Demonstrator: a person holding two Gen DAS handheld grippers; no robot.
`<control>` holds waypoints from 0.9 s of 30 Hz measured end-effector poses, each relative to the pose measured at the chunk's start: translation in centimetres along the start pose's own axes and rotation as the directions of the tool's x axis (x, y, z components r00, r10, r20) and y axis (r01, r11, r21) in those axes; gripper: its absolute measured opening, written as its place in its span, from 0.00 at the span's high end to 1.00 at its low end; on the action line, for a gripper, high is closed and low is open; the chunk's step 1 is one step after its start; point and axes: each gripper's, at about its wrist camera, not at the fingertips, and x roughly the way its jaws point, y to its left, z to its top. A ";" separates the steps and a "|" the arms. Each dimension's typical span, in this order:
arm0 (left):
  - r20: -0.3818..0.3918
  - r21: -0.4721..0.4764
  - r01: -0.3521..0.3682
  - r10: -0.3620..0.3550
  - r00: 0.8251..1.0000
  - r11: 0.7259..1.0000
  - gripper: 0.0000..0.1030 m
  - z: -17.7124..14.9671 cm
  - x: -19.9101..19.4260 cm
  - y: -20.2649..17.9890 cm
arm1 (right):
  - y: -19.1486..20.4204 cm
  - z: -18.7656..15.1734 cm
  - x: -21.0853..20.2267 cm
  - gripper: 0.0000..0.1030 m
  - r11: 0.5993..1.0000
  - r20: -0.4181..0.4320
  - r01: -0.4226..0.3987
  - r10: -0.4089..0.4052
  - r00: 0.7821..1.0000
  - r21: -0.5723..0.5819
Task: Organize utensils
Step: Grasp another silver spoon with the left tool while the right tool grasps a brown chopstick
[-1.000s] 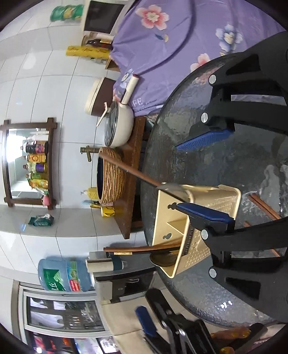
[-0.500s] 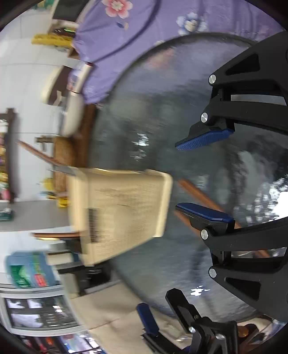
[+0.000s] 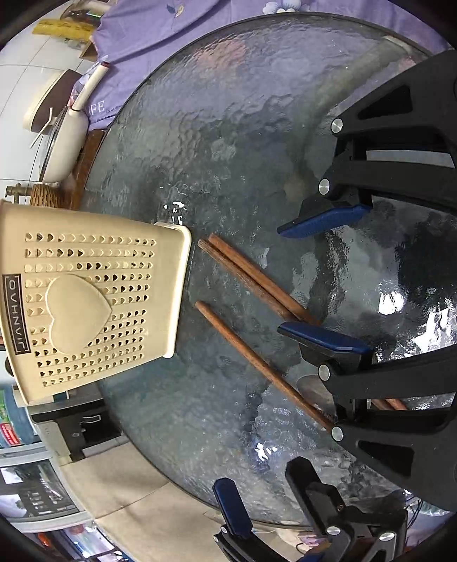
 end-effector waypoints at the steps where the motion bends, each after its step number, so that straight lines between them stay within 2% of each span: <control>1: -0.005 -0.001 -0.001 0.001 1.000 1.000 0.32 -0.1 0.0 0.1 | -0.5 0.5 0.0 0.51 1.000 -0.009 0.007 -0.007 1.000 -0.001; 5: -0.016 -0.002 0.015 -0.015 1.000 1.000 0.32 -0.2 0.0 -0.1 | -2.6 0.2 -1.0 0.51 0.997 -0.027 0.074 -0.073 0.997 0.036; 10: -0.024 0.030 0.050 -0.049 0.998 0.998 0.36 0.0 0.5 -1.4 | -3.7 0.2 -1.1 0.51 0.996 -0.027 0.003 -0.001 1.000 0.095; 13: -0.031 0.050 0.083 -0.081 0.996 0.995 0.38 0.1 0.7 -2.2 | -3.5 0.7 -0.4 0.52 0.993 -0.036 -0.002 0.006 0.999 0.114; 15: -0.034 0.072 0.105 -0.102 0.994 0.992 0.39 0.0 0.7 -2.8 | -3.6 0.9 0.0 0.58 0.991 -0.040 -0.009 0.015 0.999 0.136; 19: -0.058 0.123 0.150 -0.143 0.988 0.981 0.39 0.0 1.2 -3.8 | -3.6 1.9 0.8 0.61 0.985 -0.054 -0.019 0.028 0.998 0.169; 23: -0.092 0.144 0.182 -0.170 0.981 0.973 0.41 0.2 2.2 -4.5 | -3.5 3.1 1.5 0.74 0.979 -0.073 -0.048 0.063 0.995 0.199; 24: -0.110 0.141 0.191 -0.176 0.978 0.971 0.44 0.4 2.6 -4.6 | -3.4 3.4 1.7 0.79 0.980 -0.079 -0.040 0.056 0.995 0.197; 27: -0.127 0.128 0.219 -0.203 0.971 0.967 0.45 0.9 3.2 -4.5 | -3.2 4.2 2.3 0.81 0.983 -0.089 -0.013 0.029 0.996 0.181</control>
